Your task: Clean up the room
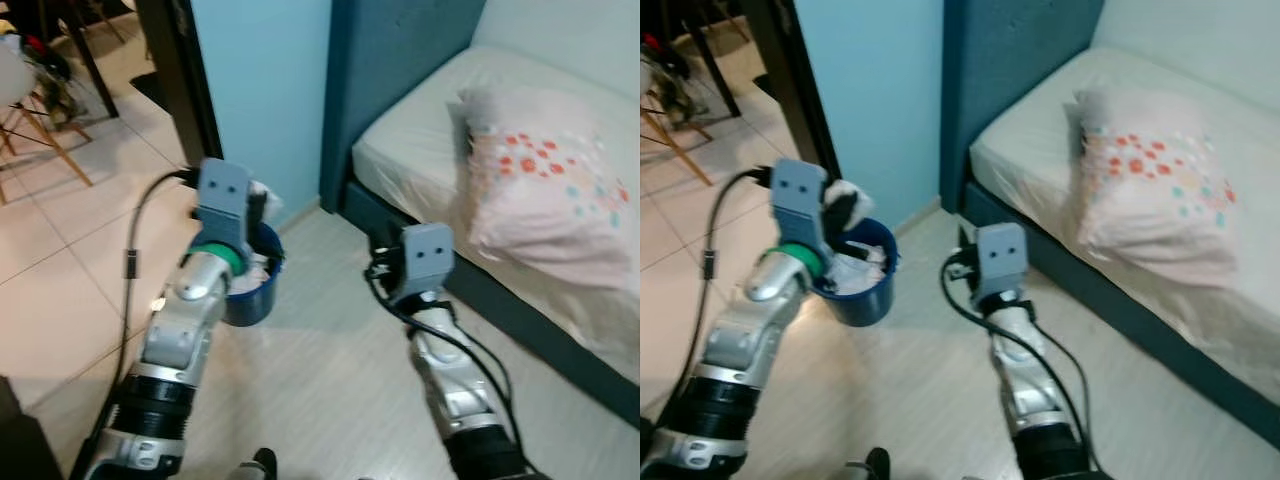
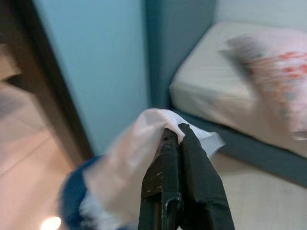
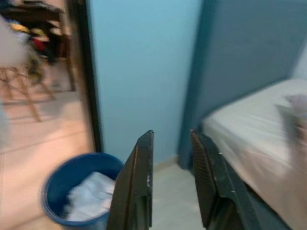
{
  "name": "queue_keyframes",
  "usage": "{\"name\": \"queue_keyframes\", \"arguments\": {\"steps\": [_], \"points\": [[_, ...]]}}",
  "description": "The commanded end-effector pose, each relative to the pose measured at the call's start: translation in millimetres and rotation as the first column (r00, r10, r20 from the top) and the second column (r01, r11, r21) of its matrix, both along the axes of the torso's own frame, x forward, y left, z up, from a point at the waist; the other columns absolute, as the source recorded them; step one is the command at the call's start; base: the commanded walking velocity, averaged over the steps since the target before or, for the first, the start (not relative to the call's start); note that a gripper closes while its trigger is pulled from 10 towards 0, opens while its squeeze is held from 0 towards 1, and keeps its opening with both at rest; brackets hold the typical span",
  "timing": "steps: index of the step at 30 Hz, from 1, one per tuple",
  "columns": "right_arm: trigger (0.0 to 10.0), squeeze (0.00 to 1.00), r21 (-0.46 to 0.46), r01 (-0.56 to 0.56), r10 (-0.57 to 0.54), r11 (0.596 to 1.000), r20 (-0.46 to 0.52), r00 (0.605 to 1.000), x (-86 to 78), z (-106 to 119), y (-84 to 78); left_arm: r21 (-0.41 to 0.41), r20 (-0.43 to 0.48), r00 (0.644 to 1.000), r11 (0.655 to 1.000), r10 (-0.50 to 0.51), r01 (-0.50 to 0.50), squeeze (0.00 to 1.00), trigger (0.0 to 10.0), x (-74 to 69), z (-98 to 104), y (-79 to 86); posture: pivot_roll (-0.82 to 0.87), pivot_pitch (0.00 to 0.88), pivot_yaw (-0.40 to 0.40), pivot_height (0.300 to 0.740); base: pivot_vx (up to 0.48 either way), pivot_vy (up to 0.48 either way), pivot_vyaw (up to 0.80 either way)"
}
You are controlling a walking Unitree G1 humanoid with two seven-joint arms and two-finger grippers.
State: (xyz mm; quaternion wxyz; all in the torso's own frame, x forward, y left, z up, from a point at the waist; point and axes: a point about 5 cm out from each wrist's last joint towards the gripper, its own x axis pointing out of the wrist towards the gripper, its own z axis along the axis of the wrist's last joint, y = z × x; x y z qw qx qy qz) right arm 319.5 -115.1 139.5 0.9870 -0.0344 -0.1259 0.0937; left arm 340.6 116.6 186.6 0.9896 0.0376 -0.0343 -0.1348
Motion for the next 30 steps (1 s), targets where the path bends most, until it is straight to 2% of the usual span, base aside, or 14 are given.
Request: {"name": "queue_keyframes", "arguments": {"steps": [1, 5, 18, 23, 30], "points": [[10.0, 0.00, 0.001, -0.002, 0.002, 1.000, -0.031, 1.000, -3.4, -8.8, -0.4, 0.011, -0.002, 1.000, 1.000, 0.017, -0.017, 0.00, 10.0, -0.3, -4.3, 0.6, -0.02, 0.028, 0.058, 0.740, 0.446, 0.000, 0.78], [10.0, 0.00, 0.028, -0.011, 0.012, 1.000, -0.028, 1.000, -4.1, -7.8, 0.5, 0.013, 0.004, 0.999, 0.999, 0.033, -0.033, 0.00, 10.0, 1.2, -4.2, 2.5, -0.02, 0.028, 0.059, 0.740, 0.472, 0.000, 0.71], [10.0, 0.00, 0.042, -0.021, 0.022, 0.999, -0.036, 0.999, -6.2, -12.0, 5.9, 0.024, 0.002, 0.999, 0.999, 0.037, -0.037, 0.00, 10.0, 0.4, -9.4, 5.9, -0.02, 0.035, 0.061, 0.740, 0.472, 0.000, 0.00], [10.0, 0.00, 0.041, -0.018, 0.020, 0.999, -0.030, 0.999, -5.8, -8.2, -0.1, 0.022, 0.009, 0.999, 0.999, 0.034, -0.035, 0.00, 10.0, 1.2, -5.1, 1.0, -0.02, 0.033, 0.061, 0.740, 0.472, 0.000, 0.00], [10.0, 0.00, 0.045, -0.022, 0.024, 0.999, -0.030, 0.999, -6.0, -8.3, 0.7, 0.025, 0.008, 0.999, 0.999, 0.031, -0.031, 0.00, 10.0, 1.4, -6.1, 1.0, -0.02, 0.030, 0.061, 0.740, 0.472, 0.000, 0.00]]}}
